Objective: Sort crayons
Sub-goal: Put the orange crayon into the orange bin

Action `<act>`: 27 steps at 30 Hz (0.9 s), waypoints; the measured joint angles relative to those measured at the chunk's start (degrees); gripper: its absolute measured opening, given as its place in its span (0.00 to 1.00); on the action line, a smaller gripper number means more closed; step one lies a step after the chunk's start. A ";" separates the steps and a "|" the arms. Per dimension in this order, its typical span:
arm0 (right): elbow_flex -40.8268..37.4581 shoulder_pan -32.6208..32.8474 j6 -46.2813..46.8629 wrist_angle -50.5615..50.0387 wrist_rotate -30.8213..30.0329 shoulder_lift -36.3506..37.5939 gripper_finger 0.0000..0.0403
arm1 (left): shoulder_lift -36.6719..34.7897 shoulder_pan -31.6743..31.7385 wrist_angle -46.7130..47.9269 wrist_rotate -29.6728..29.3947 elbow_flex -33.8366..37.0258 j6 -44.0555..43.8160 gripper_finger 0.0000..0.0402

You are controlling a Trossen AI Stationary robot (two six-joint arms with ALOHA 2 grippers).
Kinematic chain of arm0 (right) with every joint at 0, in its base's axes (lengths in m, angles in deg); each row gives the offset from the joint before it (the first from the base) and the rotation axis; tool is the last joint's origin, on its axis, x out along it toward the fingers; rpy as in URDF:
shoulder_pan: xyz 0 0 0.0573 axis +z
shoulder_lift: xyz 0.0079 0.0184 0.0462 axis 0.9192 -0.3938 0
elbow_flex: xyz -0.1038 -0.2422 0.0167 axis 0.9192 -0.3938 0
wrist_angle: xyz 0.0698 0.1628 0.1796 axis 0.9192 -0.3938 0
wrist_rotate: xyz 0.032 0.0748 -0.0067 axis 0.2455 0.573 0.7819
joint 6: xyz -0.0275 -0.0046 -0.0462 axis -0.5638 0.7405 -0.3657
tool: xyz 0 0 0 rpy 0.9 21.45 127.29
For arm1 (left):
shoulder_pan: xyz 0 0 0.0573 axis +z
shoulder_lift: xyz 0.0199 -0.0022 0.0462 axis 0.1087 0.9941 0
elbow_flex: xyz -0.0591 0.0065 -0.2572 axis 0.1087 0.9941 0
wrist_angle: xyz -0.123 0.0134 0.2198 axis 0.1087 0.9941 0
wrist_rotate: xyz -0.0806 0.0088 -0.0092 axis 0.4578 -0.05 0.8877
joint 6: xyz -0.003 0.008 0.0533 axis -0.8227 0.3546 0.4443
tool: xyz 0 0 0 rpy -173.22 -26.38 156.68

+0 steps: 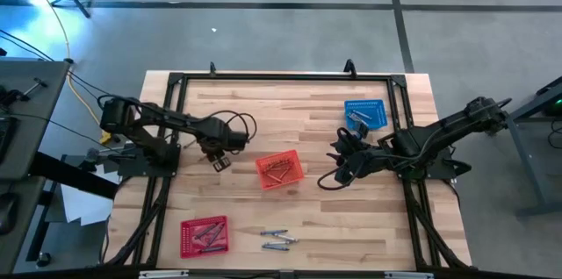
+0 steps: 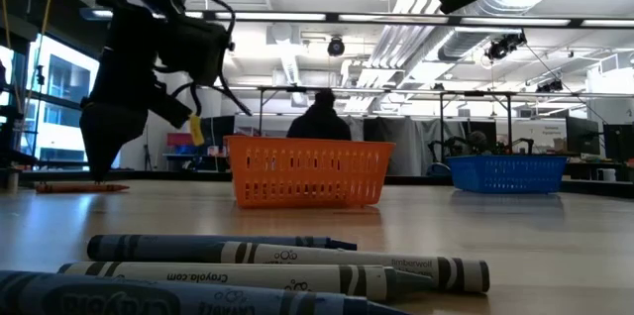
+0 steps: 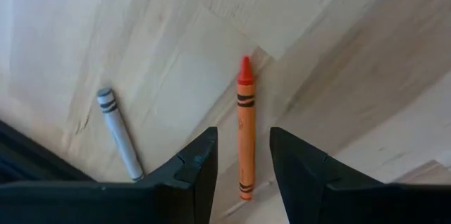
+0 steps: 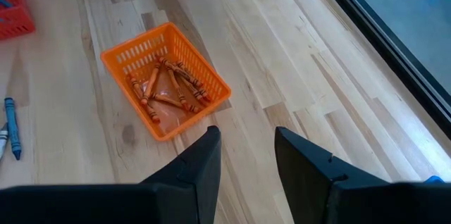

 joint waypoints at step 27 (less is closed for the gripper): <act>0.00 0.00 1.03 0.20 -0.02 0.00 0.32 | -1.46 8.31 -8.28 13.29 7.70 3.48 0.02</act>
